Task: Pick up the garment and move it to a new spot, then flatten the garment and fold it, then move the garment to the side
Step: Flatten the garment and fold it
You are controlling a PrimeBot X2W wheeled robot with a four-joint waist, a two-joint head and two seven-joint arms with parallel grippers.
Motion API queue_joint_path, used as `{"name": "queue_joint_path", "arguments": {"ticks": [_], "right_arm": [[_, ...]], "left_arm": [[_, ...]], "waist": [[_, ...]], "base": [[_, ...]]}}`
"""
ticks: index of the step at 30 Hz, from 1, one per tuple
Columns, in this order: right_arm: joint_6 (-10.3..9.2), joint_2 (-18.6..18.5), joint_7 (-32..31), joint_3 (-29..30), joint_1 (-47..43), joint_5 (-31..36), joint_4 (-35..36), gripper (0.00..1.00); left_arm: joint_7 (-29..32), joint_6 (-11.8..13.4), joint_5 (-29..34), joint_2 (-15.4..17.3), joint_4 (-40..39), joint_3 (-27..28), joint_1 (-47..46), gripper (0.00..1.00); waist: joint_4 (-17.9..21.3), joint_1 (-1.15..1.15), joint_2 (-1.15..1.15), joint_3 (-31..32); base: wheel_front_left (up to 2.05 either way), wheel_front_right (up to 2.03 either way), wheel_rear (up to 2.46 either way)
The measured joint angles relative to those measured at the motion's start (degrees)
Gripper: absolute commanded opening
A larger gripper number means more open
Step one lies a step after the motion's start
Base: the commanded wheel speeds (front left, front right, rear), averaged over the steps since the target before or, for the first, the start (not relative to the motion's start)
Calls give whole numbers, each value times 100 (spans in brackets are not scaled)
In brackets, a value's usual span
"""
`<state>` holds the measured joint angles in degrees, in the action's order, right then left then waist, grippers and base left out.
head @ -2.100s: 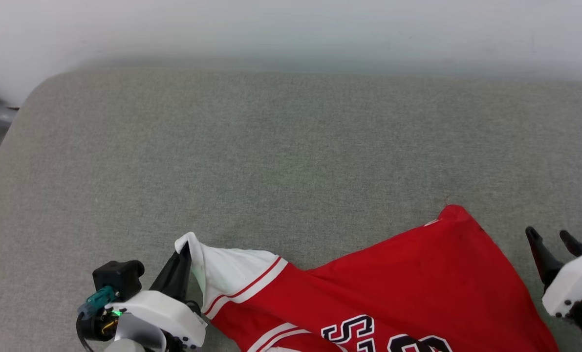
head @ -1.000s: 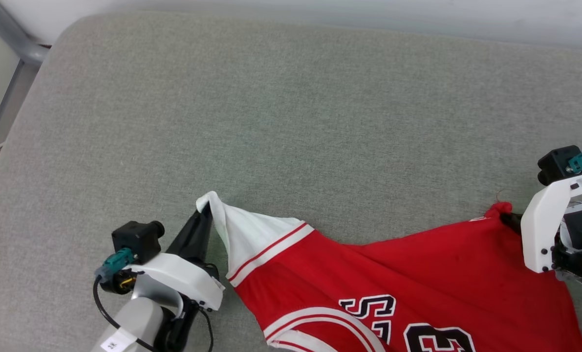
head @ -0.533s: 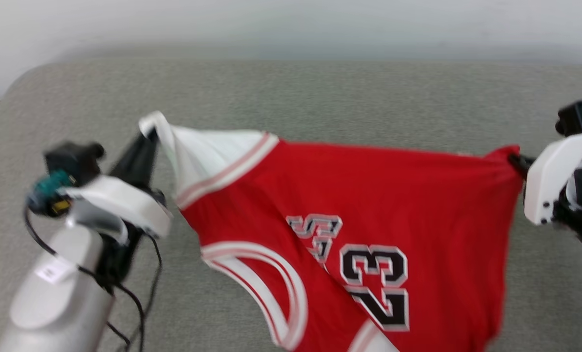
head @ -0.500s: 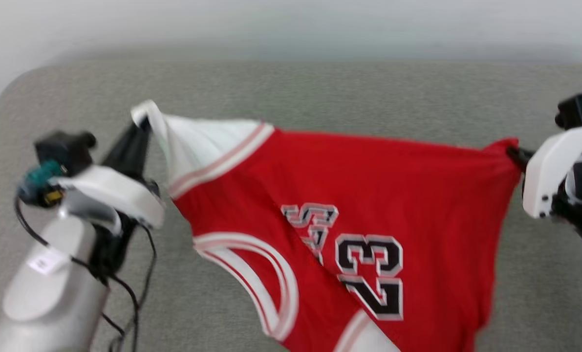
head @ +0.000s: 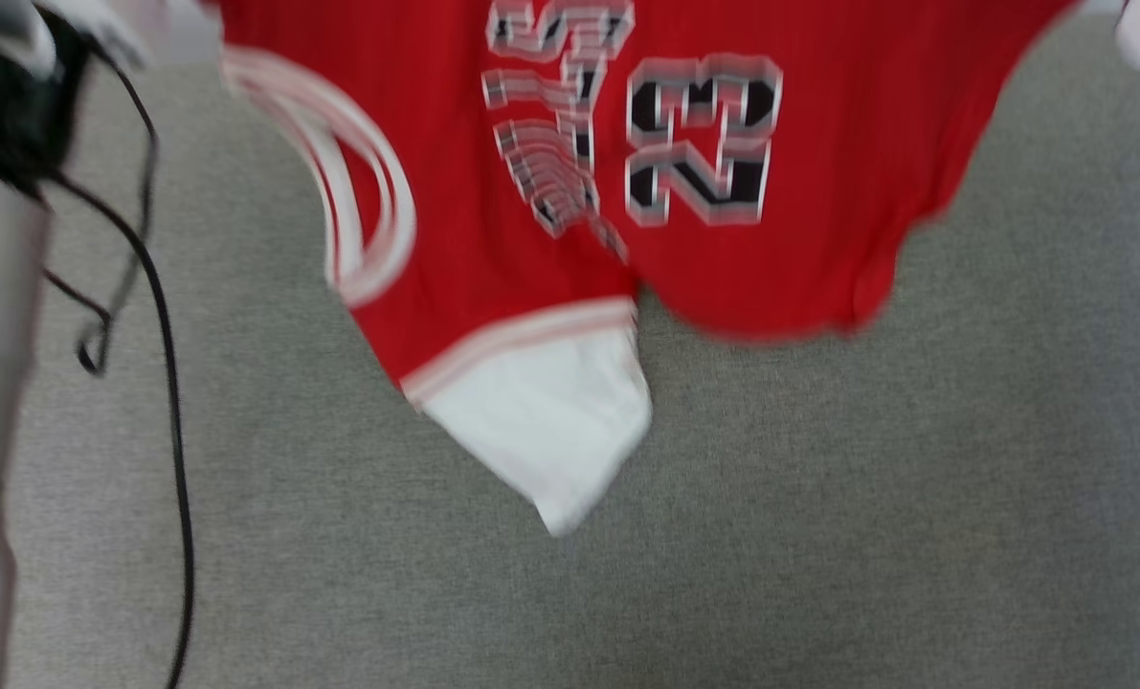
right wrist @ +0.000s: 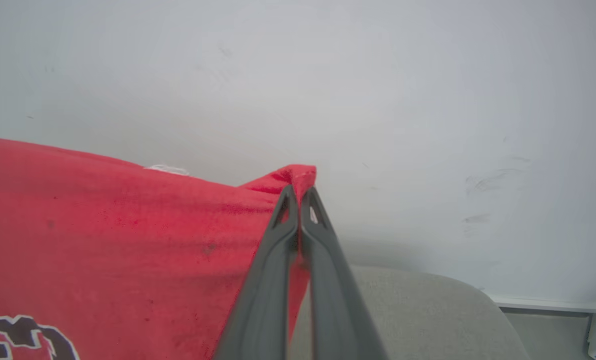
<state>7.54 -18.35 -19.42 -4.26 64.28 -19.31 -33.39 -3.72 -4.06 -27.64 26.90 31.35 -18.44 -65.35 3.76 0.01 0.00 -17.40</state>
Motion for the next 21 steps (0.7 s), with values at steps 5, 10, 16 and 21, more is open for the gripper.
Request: {"name": "queue_joint_path", "arguments": {"ticks": [5,10,16,21], "right_arm": [[1,52,358,192,1173,232,-46,0],[1,35,593,312,2085,450,-199,0],[1,56,692,304,2811,553,-559,0],[1,194,834,123,2987,544,-980,0]], "left_arm": [[-29,-44,276,151,423,-23,-1389,0],[-97,-43,498,187,735,-81,-2516,0],[-101,-102,526,125,1138,-127,-3355,0],[-212,-183,354,-4,1606,-123,-3395,0]], "waist": [[86,0,0,-468],[123,1,0,-985],[97,0,0,-1635],[36,1,0,-2097]], "base": [[0,0,0],[0,0,0],[0,0,0],[0,0,0]]}}
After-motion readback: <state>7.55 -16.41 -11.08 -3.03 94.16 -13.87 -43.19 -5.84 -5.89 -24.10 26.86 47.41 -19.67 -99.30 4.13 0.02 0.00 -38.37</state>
